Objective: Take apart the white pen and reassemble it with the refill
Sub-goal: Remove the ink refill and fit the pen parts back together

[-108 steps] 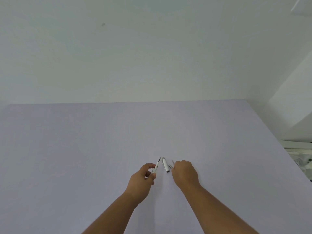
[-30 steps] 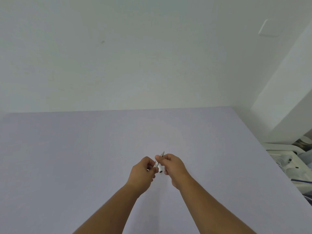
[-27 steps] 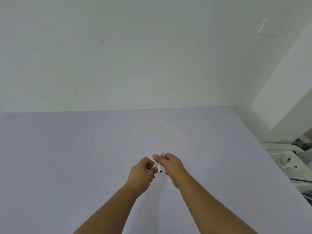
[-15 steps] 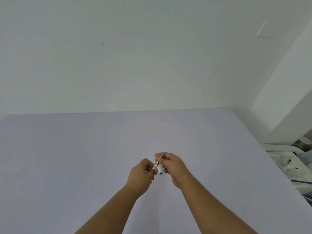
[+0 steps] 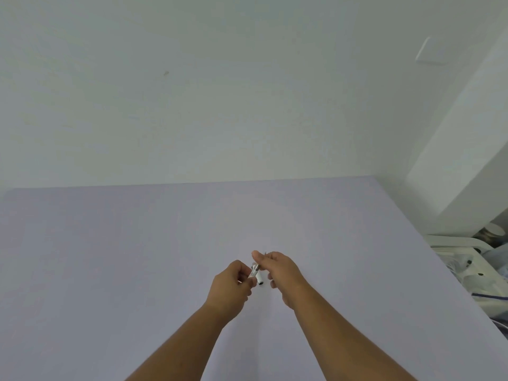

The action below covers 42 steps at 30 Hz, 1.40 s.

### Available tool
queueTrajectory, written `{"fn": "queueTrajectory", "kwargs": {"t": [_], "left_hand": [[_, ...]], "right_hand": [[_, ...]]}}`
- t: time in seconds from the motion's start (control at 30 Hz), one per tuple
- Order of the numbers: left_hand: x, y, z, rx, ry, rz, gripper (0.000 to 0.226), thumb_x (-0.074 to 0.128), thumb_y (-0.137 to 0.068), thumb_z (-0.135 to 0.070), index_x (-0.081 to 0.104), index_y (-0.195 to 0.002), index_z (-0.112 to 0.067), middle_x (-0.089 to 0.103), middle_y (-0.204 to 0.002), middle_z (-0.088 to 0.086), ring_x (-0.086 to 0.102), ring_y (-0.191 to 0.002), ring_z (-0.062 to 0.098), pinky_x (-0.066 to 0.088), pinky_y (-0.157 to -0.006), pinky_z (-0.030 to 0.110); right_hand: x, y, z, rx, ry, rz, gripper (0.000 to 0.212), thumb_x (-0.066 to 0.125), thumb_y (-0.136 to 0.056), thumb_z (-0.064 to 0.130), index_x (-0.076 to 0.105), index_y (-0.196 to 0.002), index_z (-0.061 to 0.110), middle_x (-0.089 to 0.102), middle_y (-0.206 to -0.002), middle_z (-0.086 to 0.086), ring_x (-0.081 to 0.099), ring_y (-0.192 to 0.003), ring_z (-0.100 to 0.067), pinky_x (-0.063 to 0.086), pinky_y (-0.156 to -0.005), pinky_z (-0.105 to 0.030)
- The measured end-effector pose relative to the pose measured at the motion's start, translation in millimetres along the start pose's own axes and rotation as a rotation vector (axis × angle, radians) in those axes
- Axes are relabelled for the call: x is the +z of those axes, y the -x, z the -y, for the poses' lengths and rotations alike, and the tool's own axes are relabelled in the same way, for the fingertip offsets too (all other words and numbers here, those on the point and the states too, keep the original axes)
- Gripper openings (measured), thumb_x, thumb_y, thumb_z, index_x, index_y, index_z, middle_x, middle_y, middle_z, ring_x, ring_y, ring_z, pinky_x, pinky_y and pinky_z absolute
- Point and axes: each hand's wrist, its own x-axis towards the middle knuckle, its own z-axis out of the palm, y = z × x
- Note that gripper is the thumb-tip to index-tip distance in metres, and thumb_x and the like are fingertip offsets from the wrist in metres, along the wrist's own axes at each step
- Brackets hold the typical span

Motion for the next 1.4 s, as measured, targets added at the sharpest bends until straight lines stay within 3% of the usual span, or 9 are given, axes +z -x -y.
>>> {"fn": "queueTrajectory", "kwargs": {"t": [0.27,0.4,0.53,0.7,0.83,0.97,1.1,1.27,1.4], "left_hand": [[1.4,-0.6,-1.8,0.003,-0.012,-0.006,0.003,0.061,-0.086,-0.015,0.059,-0.085,-0.015,0.063,-0.075,-0.004,0.062,-0.066,0.013,0.057,-0.071,0.032],[1.4,-1.6,-2.3,0.002,-0.018,-0.013,0.003,0.062,-0.087,-0.015,0.059,-0.086,-0.013,0.063,-0.076,-0.003,0.062,-0.066,0.013,0.056,-0.071,0.032],[4.4,-0.4,-1.8,0.016,-0.039,-0.005,0.008,0.061,-0.087,-0.017,0.057,-0.082,-0.019,0.062,-0.075,-0.005,0.062,-0.066,0.012,0.056,-0.071,0.032],[0.8,-2.9,-2.0,0.011,-0.048,-0.014,0.004,0.062,-0.086,-0.016,0.059,-0.083,-0.017,0.063,-0.074,-0.004,0.063,-0.066,0.013,0.058,-0.073,0.036],[1.1,-3.4,-3.7,0.024,-0.068,-0.009,0.007,0.062,-0.086,-0.016,0.058,-0.081,-0.018,0.063,-0.071,-0.007,0.063,-0.065,0.011,0.058,-0.073,0.036],[-0.2,-5.5,-4.4,0.014,-0.051,-0.016,0.006,0.062,-0.086,-0.015,0.059,-0.081,-0.018,0.064,-0.073,-0.005,0.063,-0.065,0.011,0.058,-0.072,0.033],[1.7,-5.3,-3.4,0.005,-0.037,-0.014,0.007,0.062,-0.086,-0.014,0.058,-0.081,-0.018,0.064,-0.074,-0.004,0.062,-0.065,0.012,0.057,-0.072,0.034],[1.0,-6.9,-3.6,-0.012,-0.010,-0.014,0.002,0.063,-0.085,-0.014,0.061,-0.085,-0.014,0.065,-0.074,-0.003,0.062,-0.066,0.014,0.057,-0.071,0.033],[2.3,-6.4,-2.6,-0.009,-0.026,0.005,0.003,0.062,-0.086,-0.014,0.060,-0.085,-0.013,0.064,-0.073,-0.004,0.062,-0.067,0.013,0.057,-0.072,0.033]], "right_hand": [[0.6,-0.3,-0.6,0.017,0.029,-0.010,0.034,0.068,-0.080,0.046,0.060,-0.080,0.013,0.058,-0.078,0.002,0.046,-0.064,-0.011,0.039,-0.062,-0.024],[-1.5,0.4,-1.6,-0.021,-0.045,0.066,0.012,0.065,-0.085,0.033,0.069,-0.082,0.022,0.065,-0.081,0.007,0.052,-0.072,-0.009,0.042,-0.062,-0.022],[-0.1,-0.9,-2.0,0.013,0.082,0.002,0.042,0.069,-0.078,0.049,0.049,-0.066,0.015,0.053,-0.075,-0.002,0.043,-0.064,-0.015,0.036,-0.058,-0.024],[-4.0,0.0,-3.5,-0.046,-0.037,0.077,0.011,0.064,-0.086,0.030,0.068,-0.082,0.021,0.065,-0.084,0.004,0.052,-0.071,-0.009,0.041,-0.060,-0.022],[-0.7,-1.7,-1.6,-0.008,0.056,0.003,0.036,0.069,-0.078,0.046,0.055,-0.075,0.013,0.048,-0.071,0.000,0.039,-0.060,-0.013,0.035,-0.057,-0.025],[-3.2,-1.0,-0.4,-0.042,-0.067,0.071,0.009,0.066,-0.085,0.028,0.069,-0.079,0.023,0.064,-0.079,0.007,0.051,-0.069,-0.009,0.041,-0.058,-0.022],[-1.3,-2.6,1.2,-0.010,0.071,-0.018,0.035,0.072,-0.077,0.042,0.052,-0.064,0.016,0.055,-0.070,0.002,0.043,-0.057,-0.011,0.037,-0.056,-0.024],[-4.4,-2.8,0.1,-0.037,-0.057,0.060,0.014,0.067,-0.084,0.032,0.068,-0.078,0.020,0.066,-0.082,0.001,0.049,-0.064,-0.010,0.040,-0.057,-0.023],[-4.4,-4.8,-0.9,0.009,0.050,-0.018,0.035,0.072,-0.078,0.042,0.055,-0.064,0.015,0.054,-0.068,0.000,0.040,-0.056,-0.013,0.036,-0.054,-0.024]]}}
